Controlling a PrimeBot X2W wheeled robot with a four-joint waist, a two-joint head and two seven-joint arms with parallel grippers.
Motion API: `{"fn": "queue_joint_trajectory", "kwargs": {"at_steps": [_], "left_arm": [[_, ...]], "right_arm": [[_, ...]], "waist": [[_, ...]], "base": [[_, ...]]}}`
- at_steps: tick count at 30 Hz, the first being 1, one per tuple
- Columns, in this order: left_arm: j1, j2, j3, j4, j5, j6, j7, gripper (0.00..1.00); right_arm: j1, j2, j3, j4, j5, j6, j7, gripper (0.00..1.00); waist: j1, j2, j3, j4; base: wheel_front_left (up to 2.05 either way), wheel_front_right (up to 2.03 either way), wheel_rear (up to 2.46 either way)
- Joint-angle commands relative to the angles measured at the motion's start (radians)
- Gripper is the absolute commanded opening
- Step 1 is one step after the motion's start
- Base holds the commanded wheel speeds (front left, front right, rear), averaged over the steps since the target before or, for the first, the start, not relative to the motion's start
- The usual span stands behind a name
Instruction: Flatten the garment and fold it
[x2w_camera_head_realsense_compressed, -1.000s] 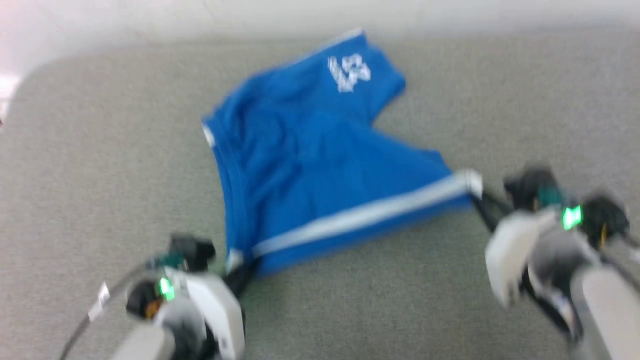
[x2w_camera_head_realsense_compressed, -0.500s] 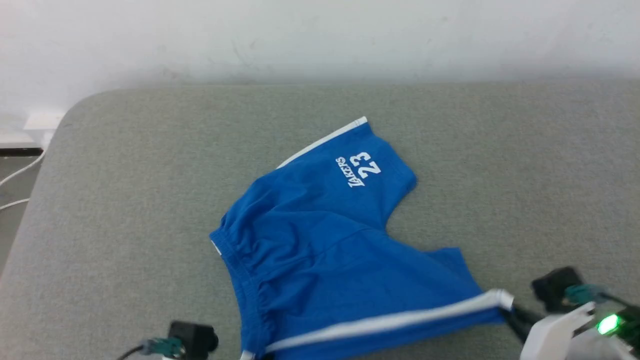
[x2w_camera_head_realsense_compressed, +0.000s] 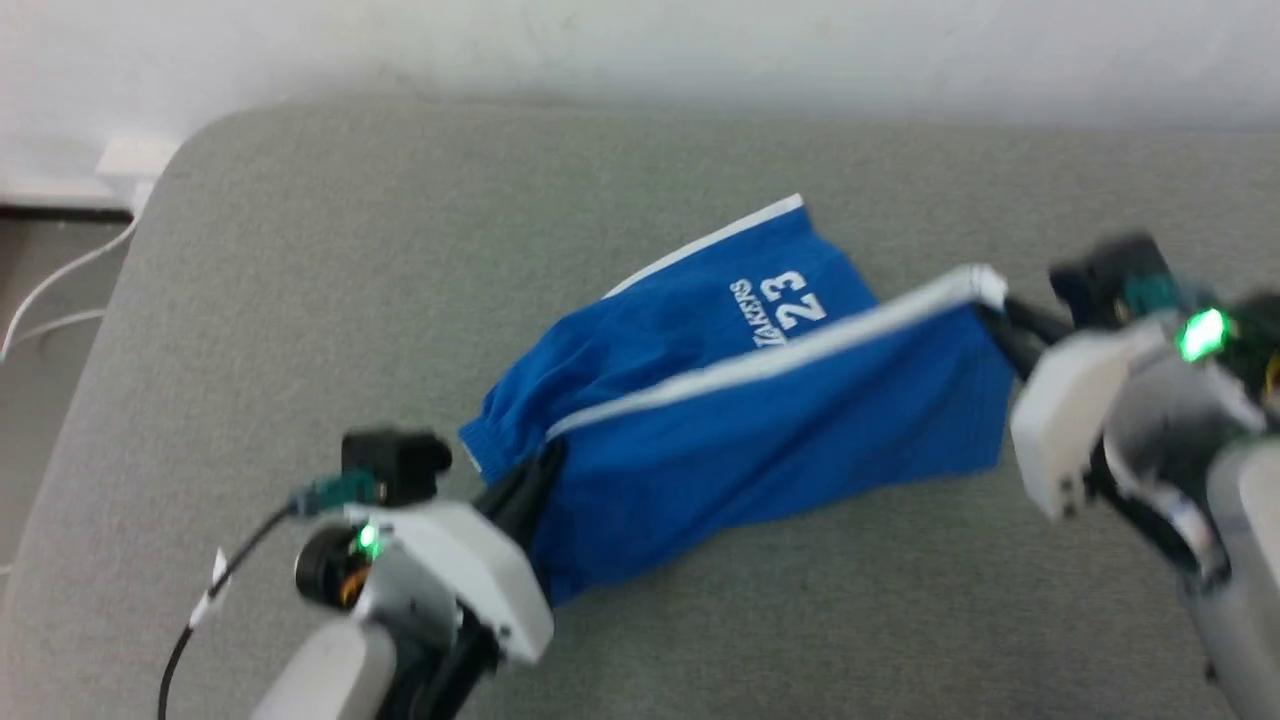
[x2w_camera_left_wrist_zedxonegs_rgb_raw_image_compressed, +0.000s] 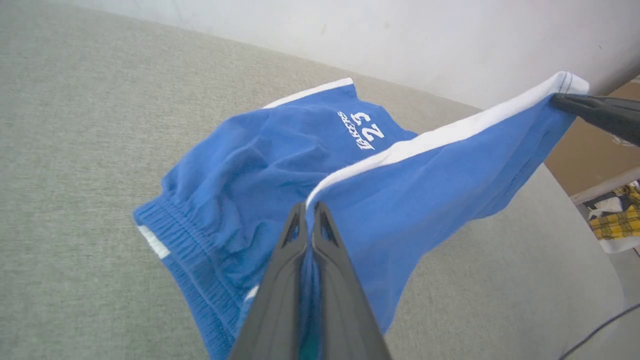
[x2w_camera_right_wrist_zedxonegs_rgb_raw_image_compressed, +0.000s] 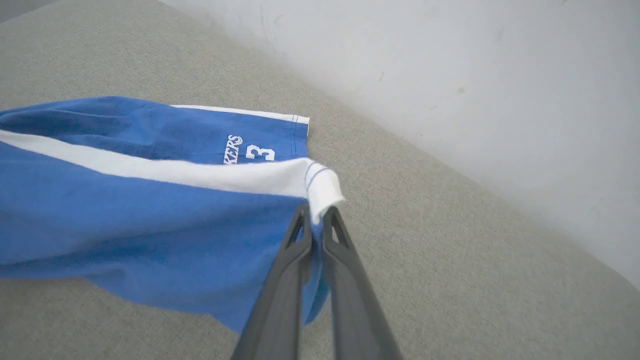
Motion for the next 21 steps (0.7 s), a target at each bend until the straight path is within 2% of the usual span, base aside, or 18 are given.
{"fn": "queue_joint_trajectory", "kwargs": {"at_steps": [1,9,10,16,21], "left_arm": [[-0.040,-0.013,0.005,0.026,0.008,-0.007,-0.010,0.00],[-0.223,-0.087,0.029,0.189,0.033,0.016,-0.075,0.00],[-0.223,-0.087,0.029,0.189,0.033,0.016,-0.075,0.00],[-0.292,-0.135,0.024,0.262,0.042,0.027,-0.111,0.00],[-0.319,-0.162,0.013,0.299,0.041,0.017,-0.137,0.00]], "right_arm": [[-0.057,0.002,0.018,0.039,0.013,-0.002,-0.008,0.00],[-0.370,-0.001,0.141,0.313,0.037,-0.002,-0.022,0.00],[-0.370,-0.001,0.141,0.313,0.037,-0.002,-0.022,0.00],[-0.531,-0.003,0.233,0.493,0.039,-0.002,-0.040,0.00],[-0.619,0.007,0.291,0.617,0.048,-0.002,-0.053,0.00]], "waist": [[-0.0002,0.0000,0.068,0.057],[-0.0002,0.0000,0.194,0.137],[-0.0002,0.0000,0.194,0.137],[-0.0002,0.0000,0.257,0.179],[-0.0002,0.0000,0.284,0.197]], "base": [[0.00,0.00,0.00],[0.00,0.00,0.00],[0.00,0.00,0.00],[0.00,0.00,0.00],[0.00,0.00,0.00]]}}
